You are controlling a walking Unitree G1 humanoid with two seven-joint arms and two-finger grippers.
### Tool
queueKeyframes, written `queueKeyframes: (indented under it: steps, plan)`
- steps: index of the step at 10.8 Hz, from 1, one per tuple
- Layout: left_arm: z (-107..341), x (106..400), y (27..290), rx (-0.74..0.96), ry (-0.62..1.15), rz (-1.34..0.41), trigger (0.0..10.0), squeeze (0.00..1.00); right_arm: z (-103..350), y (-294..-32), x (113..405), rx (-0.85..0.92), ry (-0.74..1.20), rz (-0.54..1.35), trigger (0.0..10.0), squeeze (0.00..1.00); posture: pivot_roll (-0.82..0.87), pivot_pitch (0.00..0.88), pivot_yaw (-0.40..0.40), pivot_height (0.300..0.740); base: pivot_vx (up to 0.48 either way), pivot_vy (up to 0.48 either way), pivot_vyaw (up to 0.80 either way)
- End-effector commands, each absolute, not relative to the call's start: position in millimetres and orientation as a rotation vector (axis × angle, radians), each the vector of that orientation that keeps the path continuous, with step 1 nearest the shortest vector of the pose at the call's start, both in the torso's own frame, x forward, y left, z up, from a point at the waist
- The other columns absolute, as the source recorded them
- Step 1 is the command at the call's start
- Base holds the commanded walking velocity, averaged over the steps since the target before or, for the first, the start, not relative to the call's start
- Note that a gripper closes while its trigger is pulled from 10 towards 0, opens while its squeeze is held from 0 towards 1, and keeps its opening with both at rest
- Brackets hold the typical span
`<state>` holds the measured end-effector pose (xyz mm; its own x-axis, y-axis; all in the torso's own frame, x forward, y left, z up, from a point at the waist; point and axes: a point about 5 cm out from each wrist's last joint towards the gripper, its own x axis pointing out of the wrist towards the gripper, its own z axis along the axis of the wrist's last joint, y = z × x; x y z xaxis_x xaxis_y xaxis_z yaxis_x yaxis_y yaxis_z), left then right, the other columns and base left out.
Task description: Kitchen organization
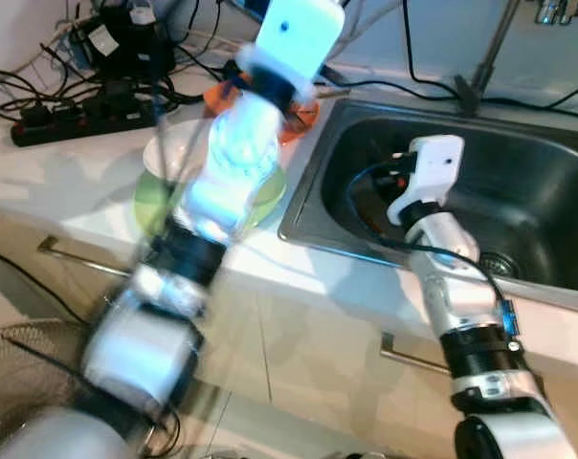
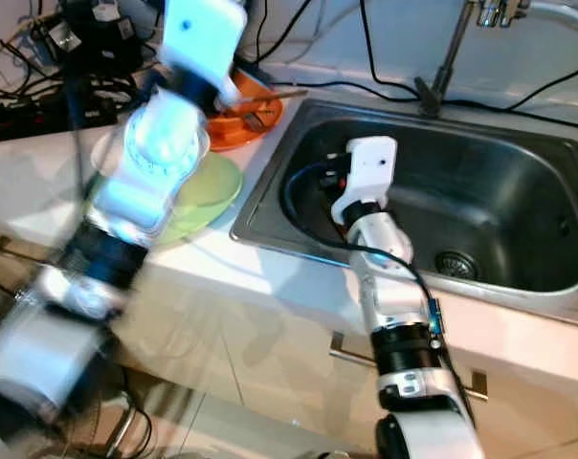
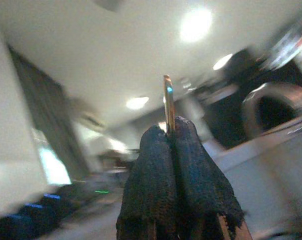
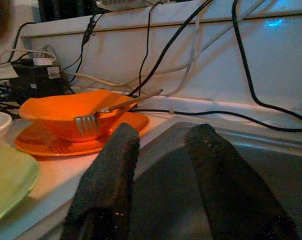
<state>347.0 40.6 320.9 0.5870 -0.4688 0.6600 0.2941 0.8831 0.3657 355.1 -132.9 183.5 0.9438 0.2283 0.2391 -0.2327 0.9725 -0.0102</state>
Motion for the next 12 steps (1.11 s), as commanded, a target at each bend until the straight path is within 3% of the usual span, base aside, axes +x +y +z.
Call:
queueKeyframes:
  steps: [1, 2, 3, 6, 7, 10, 11, 12]
  plan:
    - [323, 345, 43, 0.142, -0.809, -0.495, 10.0, 0.0, 191, -140, 356, 0.024, -0.27, 0.214, 10.0, 0.8, 0.02, 0.0, 0.018, 0.74, 0.0, 0.0, 0.0]
    - [318, 345, 42, 0.041, -0.76, -0.542, 10.0, 0.0, 195, -149, 356, 0.015, -0.283, 0.193, 10.0, 1.0, 0.02, 0.0, 0.019, 0.74, 0.0, 0.0, 0.0]
    - [312, 345, 41, -0.06, -0.705, -0.587, 10.0, 0.0, 200, -163, 357, -0.005, -0.296, 0.157, 10.0, 1.0, 0.02, 0.0, 0.02, 0.74, 0.0, 0.0, 0.0]
    - [295, 347, 43, -0.142, -0.61, -0.646, 10.0, 0.0, 211, -187, 357, -0.048, -0.316, 0.113, 10.0, 0.99, 0.02, 0.005, 0.027, 0.74, 0.0, 0.0, 0.0]
    - [291, 347, 42, -0.206, -0.57, -0.666, 10.0, 0.0, 214, -187, 355, -0.022, -0.31, 0.179, 10.0, 0.0, 0.02, 0.007, 0.028, 0.74, 0.0, 0.0, 0.0]
    - [279, 353, 45, -0.39, -0.482, -0.676, 10.0, 0.0, 216, -175, 343, 0.007, -0.305, 0.384, 10.0, 0.0, 0.01, 0.011, 0.034, 0.74, 0.0, 0.0, 0.0]
    - [273, 354, 44, -0.448, -0.442, -0.691, 10.0, 0.0, 218, -167, 337, 0.018, -0.314, 0.452, 10.0, 1.0, 0.0, 0.011, 0.037, 0.74, 0.0, 0.0, 0.0]
    - [270, 352, 40, -0.448, -0.425, -0.713, 10.0, 0.0, 219, -162, 331, 0.002, -0.316, 0.516, 10.0, 0.97, 0.0, 0.011, 0.036, 0.74, 0.0, 0.0, 0.0]
